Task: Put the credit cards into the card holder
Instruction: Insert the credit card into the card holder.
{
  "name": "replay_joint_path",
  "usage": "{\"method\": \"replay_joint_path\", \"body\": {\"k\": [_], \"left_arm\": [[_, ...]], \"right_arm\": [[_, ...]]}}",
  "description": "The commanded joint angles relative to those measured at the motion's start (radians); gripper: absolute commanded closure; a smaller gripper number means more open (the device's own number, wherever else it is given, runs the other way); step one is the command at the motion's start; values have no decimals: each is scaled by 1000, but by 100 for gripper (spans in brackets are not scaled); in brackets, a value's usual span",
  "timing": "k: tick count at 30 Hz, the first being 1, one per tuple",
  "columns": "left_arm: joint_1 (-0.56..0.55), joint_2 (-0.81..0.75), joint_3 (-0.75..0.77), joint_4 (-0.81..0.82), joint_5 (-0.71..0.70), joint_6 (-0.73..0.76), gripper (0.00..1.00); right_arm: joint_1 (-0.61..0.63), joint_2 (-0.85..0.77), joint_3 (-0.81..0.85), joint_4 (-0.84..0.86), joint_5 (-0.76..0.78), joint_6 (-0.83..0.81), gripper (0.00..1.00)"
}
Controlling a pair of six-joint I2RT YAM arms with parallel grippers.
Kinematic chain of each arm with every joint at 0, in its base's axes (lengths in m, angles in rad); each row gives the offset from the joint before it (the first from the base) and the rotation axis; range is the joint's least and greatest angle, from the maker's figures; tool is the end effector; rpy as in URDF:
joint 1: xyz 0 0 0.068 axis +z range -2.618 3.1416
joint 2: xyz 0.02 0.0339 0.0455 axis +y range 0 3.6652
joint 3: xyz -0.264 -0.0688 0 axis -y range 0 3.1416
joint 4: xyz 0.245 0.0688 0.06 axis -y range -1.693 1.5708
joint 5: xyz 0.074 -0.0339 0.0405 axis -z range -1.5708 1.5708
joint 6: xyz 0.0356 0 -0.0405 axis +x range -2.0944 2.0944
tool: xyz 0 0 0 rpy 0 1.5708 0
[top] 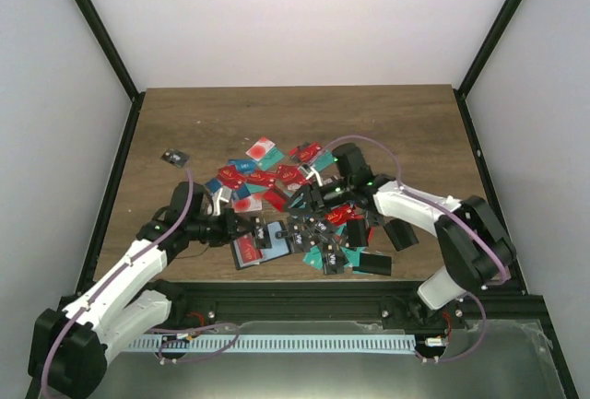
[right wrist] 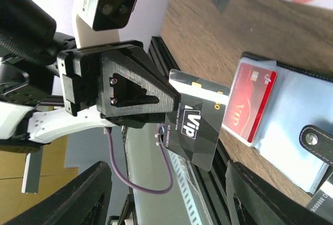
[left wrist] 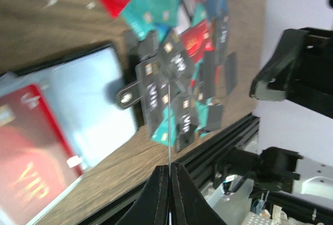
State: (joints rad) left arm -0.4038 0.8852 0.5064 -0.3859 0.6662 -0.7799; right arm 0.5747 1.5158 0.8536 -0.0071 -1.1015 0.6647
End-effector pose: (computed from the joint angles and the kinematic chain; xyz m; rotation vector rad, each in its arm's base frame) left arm 0.1534 -0.0895 0.2124 -0.1055 2.5368 -1.3188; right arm 0.2398 0.1931 0.2179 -0.5963 2.3960 1.8485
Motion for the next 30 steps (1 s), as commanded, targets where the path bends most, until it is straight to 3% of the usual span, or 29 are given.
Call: {"method": "replay_joint_path", "body": {"k": [1, 14, 30], "left_arm": [[18, -18, -40, -111, -11, 32, 96], [27, 85, -104, -119, -5, 46, 96], [32, 169, -131, 13, 17, 53, 96]], "right_arm": [[81, 72, 80, -115, 82, -80, 39], [151, 291, 157, -224, 243, -97, 49], [146, 370, 155, -296, 377, -98, 52]]}}
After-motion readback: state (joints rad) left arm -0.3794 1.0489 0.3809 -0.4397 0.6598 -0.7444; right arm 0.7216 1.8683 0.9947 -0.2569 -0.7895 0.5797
